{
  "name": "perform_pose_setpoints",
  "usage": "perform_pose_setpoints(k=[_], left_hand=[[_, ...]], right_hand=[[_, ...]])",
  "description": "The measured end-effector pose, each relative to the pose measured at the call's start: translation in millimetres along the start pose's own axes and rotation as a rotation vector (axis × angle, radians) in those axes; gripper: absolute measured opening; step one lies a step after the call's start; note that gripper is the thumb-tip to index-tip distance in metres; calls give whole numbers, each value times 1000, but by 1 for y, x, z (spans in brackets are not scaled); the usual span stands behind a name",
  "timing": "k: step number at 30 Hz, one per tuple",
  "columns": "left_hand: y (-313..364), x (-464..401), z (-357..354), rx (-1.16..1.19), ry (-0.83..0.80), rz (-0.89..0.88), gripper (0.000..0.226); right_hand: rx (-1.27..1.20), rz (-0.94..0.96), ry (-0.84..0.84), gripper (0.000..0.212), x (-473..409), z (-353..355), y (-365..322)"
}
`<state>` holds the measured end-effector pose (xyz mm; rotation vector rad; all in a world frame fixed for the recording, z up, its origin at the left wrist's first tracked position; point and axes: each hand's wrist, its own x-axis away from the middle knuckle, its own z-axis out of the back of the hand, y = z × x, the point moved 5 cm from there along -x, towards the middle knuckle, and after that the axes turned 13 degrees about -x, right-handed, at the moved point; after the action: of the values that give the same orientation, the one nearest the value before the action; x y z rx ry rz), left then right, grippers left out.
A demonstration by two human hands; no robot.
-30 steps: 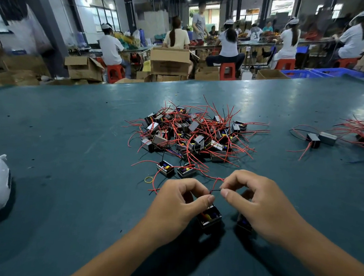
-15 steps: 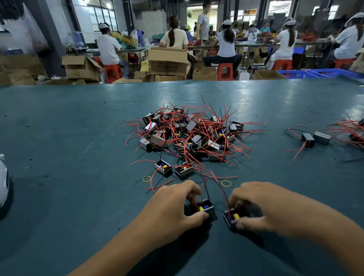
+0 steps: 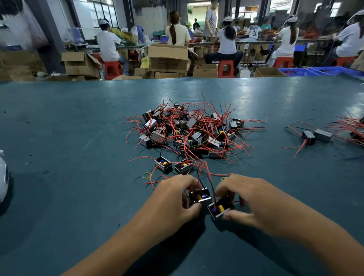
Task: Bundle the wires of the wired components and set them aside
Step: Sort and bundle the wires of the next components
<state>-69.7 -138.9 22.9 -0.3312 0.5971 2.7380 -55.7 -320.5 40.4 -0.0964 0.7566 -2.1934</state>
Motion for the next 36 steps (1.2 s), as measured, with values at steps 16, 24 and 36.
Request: perform_pose_setpoints(k=[16,24,36], left_hand=[[10,0,-1,177,-53,-155,22],[5,-2,11,92,108,-155,15],[2,-6,10,19,96,-158,7]], right_hand=[[-2,-90,7,50,-1,-15,12],[-113,-227,167,50,3,12,22],[350,-698,367,51,-4,125,107]])
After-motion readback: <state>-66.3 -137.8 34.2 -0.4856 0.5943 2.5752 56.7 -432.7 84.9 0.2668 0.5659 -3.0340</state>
